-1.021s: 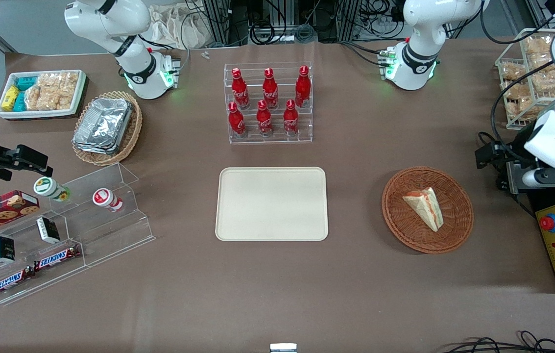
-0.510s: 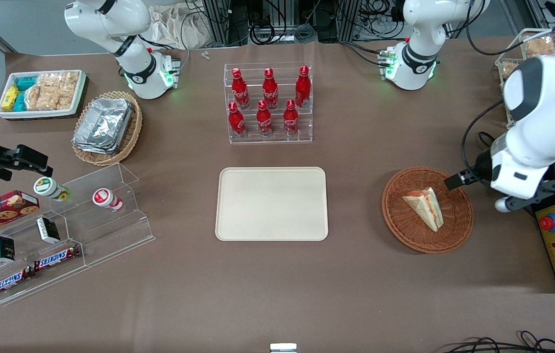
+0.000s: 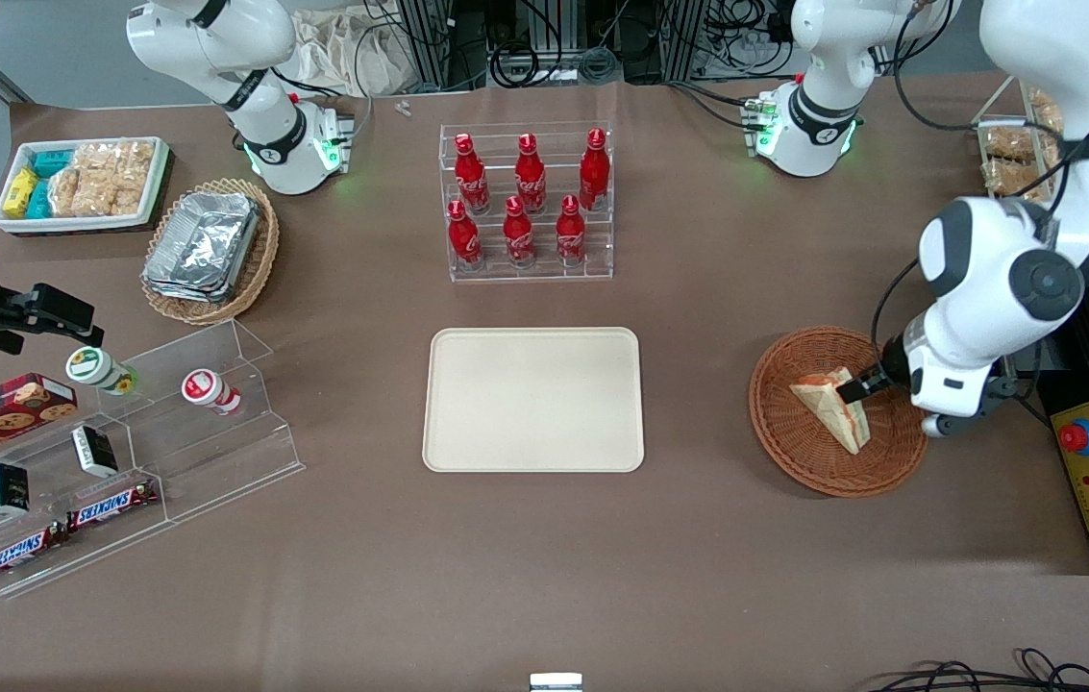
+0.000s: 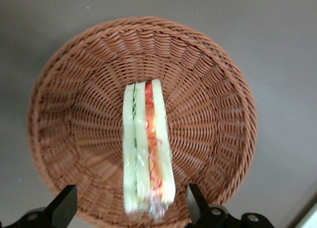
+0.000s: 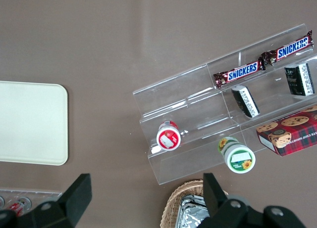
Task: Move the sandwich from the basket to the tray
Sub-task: 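Lower the left gripper and close it on the sandwich wedge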
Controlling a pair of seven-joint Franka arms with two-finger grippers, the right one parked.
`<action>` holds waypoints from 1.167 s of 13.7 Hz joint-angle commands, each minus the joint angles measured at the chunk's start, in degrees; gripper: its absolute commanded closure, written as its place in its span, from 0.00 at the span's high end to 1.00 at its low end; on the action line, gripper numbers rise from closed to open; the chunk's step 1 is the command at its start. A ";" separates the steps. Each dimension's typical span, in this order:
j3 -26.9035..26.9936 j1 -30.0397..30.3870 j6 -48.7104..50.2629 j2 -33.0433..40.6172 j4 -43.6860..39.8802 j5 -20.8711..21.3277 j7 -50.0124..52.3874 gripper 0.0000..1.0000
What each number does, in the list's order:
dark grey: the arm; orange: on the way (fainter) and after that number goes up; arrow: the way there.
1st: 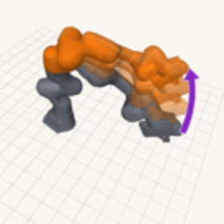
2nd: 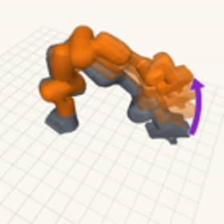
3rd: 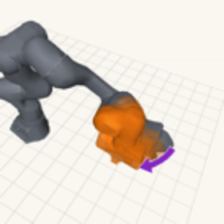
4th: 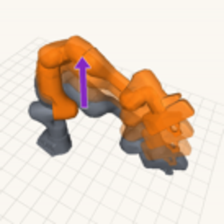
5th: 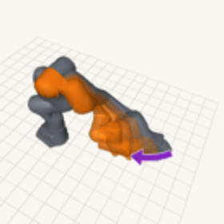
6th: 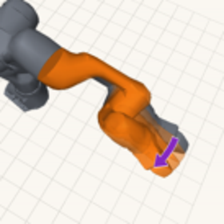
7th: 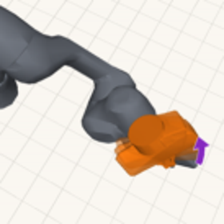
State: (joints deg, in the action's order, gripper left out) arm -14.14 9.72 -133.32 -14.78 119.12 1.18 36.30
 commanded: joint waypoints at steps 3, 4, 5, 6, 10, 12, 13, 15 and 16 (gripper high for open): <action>-0.10 -0.14 -3.35 -4.02 -0.38 2.33 4.74 1.00; -0.10 -0.14 -3.35 -4.37 -0.21 2.34 4.83 1.00; -0.10 -0.14 -3.35 -4.64 -0.21 2.34 4.83 1.00; -0.10 -0.14 -3.44 -5.42 -0.38 2.34 4.83 1.00; -0.10 -0.49 -5.71 -7.97 -0.82 3.03 4.83 0.97; -0.10 -0.58 -5.99 -8.77 -1.08 5.40 7.53 0.50; -0.10 -0.76 -5.99 -9.12 -1.78 6.28 9.47 0.28; -0.19 -1.72 -5.99 -10.52 -3.28 8.74 14.21 0.00; -0.19 -2.59 -5.90 -11.14 -4.15 10.23 17.37 0.00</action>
State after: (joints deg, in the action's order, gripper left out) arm -14.27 8.76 -138.84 -24.19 117.33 8.19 47.61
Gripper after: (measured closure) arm 0.467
